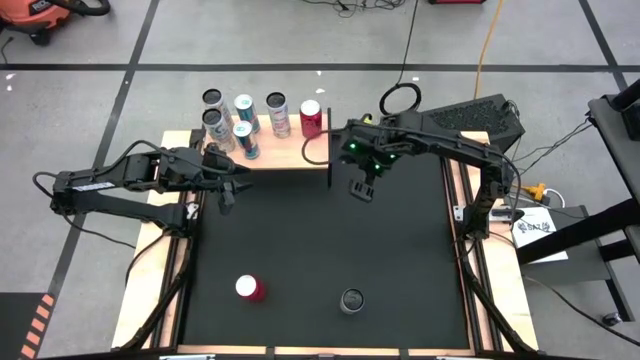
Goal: Place canned beverage on shelf
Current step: Put the white pink soda can on the shelf aligned with the white pink soda can
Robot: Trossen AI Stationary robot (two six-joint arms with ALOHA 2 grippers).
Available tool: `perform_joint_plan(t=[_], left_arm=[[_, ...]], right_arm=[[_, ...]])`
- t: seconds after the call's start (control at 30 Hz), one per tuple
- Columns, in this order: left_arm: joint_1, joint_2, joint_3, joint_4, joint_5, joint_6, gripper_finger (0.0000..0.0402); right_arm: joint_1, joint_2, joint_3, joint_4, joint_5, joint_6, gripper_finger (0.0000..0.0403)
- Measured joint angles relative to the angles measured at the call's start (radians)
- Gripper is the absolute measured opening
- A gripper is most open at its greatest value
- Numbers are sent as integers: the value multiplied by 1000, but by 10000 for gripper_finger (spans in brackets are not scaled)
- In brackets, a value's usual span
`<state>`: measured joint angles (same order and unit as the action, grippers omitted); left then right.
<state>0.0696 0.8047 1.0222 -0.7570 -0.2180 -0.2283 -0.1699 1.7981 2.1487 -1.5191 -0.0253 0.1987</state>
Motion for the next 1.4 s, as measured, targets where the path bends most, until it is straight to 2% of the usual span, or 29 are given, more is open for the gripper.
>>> perform_joint_plan(t=[0.17,0.3,0.63,0.87,1.07,1.4], left_arm=[[0,0,0,0,0,-3,201],[0,0,0,0,0,-3,201],[0,0,0,0,0,-5,201],[0,0,0,0,0,-5,201],[0,0,0,0,0,-5,201],[0,0,0,1,0,-4,201]], right_arm=[[52,0,0,-47,-176,108,399],[122,0,0,-17,-239,176,399],[307,20,1,-3,-177,347,398],[428,38,1,-1,-96,494,398],[526,93,1,49,-55,627,398],[650,212,0,68,-56,626,398]])
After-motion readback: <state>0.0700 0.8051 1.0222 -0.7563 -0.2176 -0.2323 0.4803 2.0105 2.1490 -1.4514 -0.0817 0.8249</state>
